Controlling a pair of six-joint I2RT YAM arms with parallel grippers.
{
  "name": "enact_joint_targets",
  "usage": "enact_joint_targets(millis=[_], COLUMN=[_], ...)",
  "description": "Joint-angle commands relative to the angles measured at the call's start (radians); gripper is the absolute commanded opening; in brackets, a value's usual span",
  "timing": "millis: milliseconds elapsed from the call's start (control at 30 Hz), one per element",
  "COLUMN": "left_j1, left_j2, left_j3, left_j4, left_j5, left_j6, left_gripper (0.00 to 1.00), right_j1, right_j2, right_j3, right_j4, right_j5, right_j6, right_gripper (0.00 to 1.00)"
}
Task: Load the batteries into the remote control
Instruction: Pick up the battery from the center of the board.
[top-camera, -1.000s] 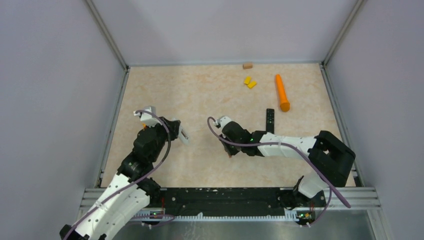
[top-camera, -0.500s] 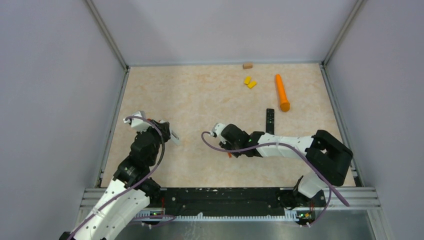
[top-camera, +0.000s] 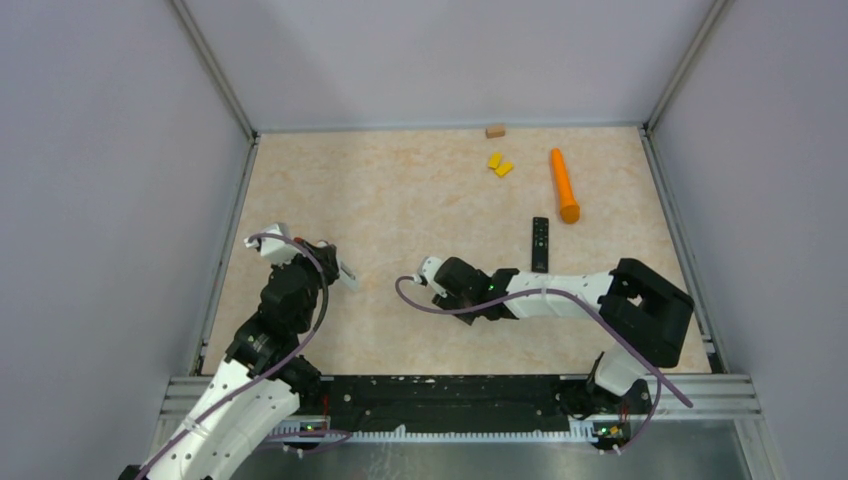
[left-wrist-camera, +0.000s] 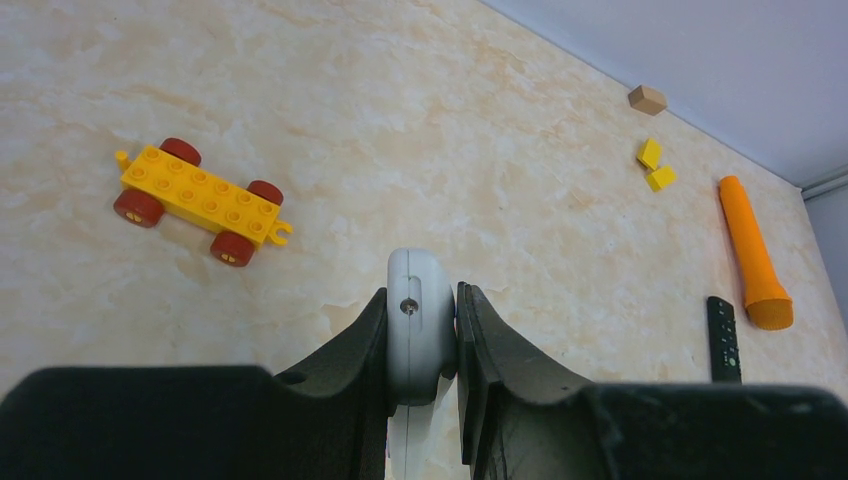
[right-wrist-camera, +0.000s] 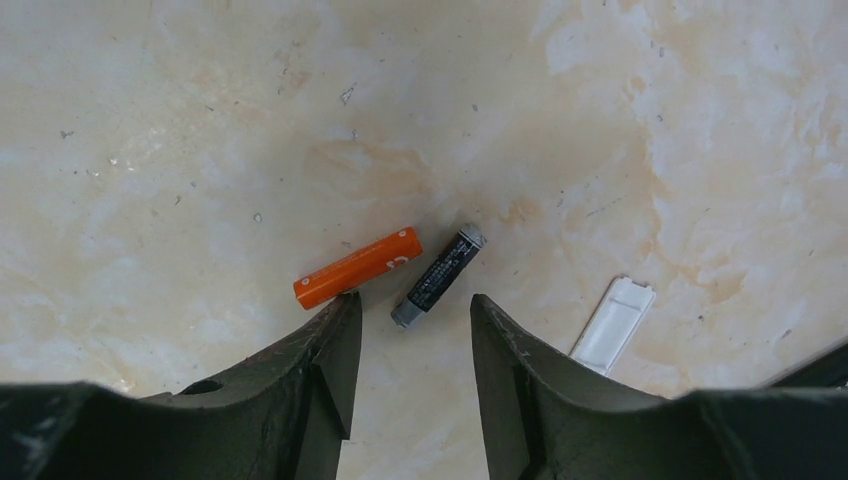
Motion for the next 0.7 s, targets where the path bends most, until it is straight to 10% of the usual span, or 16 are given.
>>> enact_joint_targets(millis=[0, 667], left_j1=[0.003, 0.007], left_j2=[-0.015, -0.013], left_j3=[0.043, 0.06], left_j4=[0.019, -0.002], left_j5=[-0.019, -0.027], left_j6=[0.0, 0.009], left_gripper=[0.0, 0.0], right_j1=[0.024, 0.034], right_j2=[0.015, 0.108], right_j3=[0.051, 0.108], right_j4=[0.01, 0.069], right_j5=[0.013, -0.008], right_j6=[0.011, -0.039], right_gripper=[0.47, 0.5])
